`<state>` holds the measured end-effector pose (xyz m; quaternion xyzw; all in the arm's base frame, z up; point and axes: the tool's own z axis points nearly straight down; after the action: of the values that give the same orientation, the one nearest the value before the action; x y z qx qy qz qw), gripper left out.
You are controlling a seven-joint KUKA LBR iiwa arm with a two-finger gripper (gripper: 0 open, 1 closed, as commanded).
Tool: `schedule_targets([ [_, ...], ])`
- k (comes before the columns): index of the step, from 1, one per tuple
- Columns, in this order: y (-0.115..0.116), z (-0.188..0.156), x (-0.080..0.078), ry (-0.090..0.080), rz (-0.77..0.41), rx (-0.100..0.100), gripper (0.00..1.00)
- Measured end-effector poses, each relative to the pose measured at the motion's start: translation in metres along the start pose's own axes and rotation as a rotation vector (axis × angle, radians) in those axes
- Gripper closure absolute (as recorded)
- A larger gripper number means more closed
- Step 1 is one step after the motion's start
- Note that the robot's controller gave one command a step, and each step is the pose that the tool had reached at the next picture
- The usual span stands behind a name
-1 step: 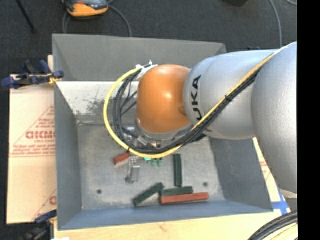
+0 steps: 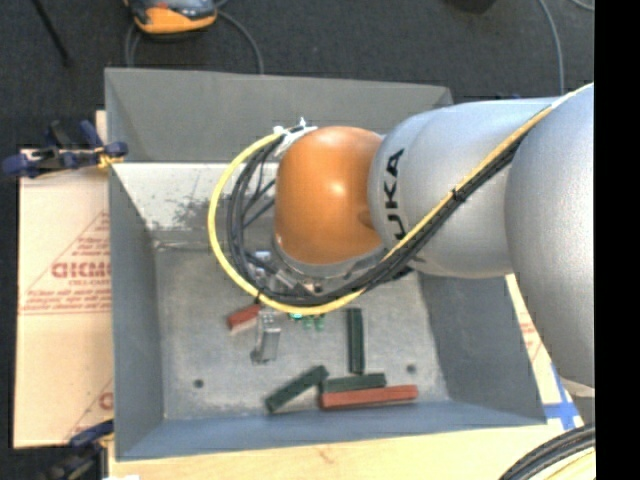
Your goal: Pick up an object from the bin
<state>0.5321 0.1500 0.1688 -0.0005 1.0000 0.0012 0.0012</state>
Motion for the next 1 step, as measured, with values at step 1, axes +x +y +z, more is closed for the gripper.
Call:
schedule_targets([
  [1, -0.0190, 0.0401, -0.0336, -0.010, -0.043, 0.000, 0.00],
])
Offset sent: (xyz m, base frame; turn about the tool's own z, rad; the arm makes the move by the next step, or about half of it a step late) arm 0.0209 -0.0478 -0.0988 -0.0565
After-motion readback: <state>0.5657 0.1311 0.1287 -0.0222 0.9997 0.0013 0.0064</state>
